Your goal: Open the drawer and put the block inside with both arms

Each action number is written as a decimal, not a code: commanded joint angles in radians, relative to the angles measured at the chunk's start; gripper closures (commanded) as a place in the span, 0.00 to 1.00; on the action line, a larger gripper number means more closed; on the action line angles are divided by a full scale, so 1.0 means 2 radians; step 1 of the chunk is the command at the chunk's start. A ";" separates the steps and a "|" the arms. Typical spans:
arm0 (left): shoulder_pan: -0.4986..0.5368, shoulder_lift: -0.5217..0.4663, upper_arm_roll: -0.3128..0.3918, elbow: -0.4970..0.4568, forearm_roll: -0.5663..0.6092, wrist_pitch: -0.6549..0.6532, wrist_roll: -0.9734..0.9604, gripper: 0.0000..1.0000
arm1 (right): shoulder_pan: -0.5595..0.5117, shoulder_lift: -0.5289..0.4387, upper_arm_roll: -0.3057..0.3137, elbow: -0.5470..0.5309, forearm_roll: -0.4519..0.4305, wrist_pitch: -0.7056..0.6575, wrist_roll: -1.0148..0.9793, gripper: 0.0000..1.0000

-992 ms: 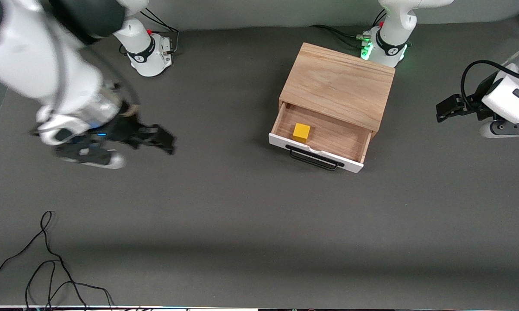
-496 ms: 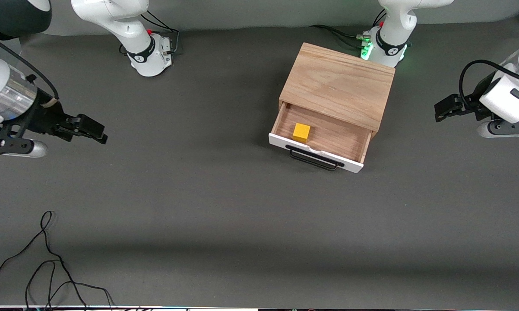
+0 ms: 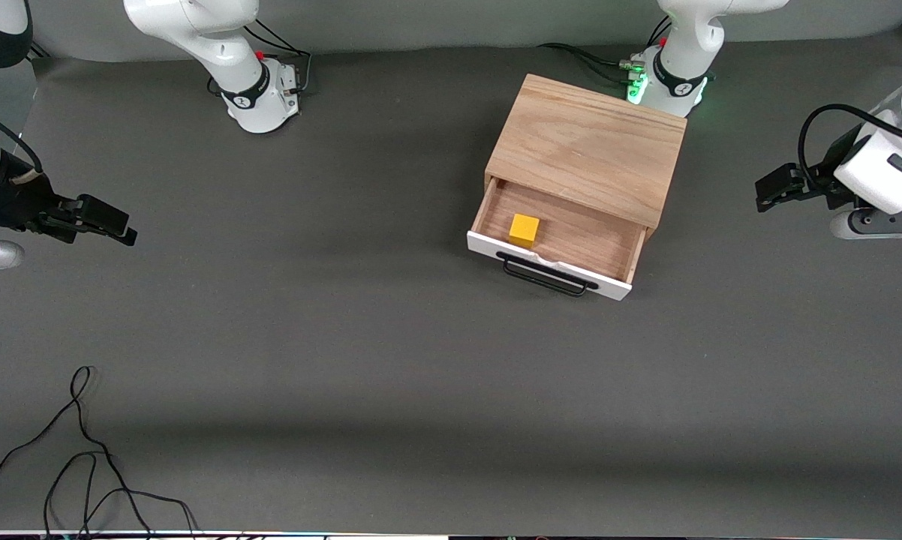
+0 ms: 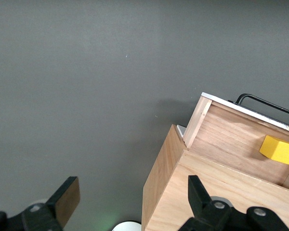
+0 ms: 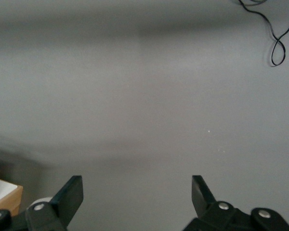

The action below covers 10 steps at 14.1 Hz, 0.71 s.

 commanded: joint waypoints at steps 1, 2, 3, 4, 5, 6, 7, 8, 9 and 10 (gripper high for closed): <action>0.001 0.003 0.001 0.009 -0.005 -0.001 0.009 0.00 | -0.001 -0.019 0.001 -0.026 -0.021 0.013 -0.015 0.00; 0.001 0.003 0.001 0.009 -0.005 0.000 0.009 0.00 | -0.001 -0.017 0.001 -0.023 -0.031 0.013 -0.016 0.00; 0.000 0.004 0.001 0.009 -0.005 0.000 0.009 0.00 | -0.002 -0.015 0.001 -0.020 -0.033 0.013 -0.017 0.00; 0.000 0.003 0.001 0.009 -0.005 0.002 0.009 0.00 | -0.002 -0.015 0.000 -0.020 -0.034 0.013 -0.032 0.00; 0.001 0.003 0.001 0.008 -0.005 0.002 0.009 0.00 | -0.002 -0.014 0.000 -0.020 -0.033 0.013 -0.053 0.00; 0.001 0.003 0.001 0.008 -0.005 0.002 0.009 0.00 | -0.002 -0.014 0.000 -0.020 -0.033 0.013 -0.057 0.00; 0.001 0.003 0.001 0.007 -0.004 0.003 0.009 0.00 | -0.002 -0.014 0.000 -0.020 -0.033 0.011 -0.057 0.00; 0.001 0.003 0.002 0.007 -0.004 0.003 0.009 0.00 | -0.002 -0.014 0.000 -0.020 -0.031 0.010 -0.058 0.00; 0.002 0.003 0.002 0.007 -0.004 0.004 0.009 0.00 | -0.002 -0.014 0.000 -0.020 -0.033 0.010 -0.058 0.00; 0.003 0.003 0.002 0.007 -0.004 0.005 0.009 0.00 | -0.002 -0.013 -0.002 -0.020 -0.031 0.009 -0.058 0.00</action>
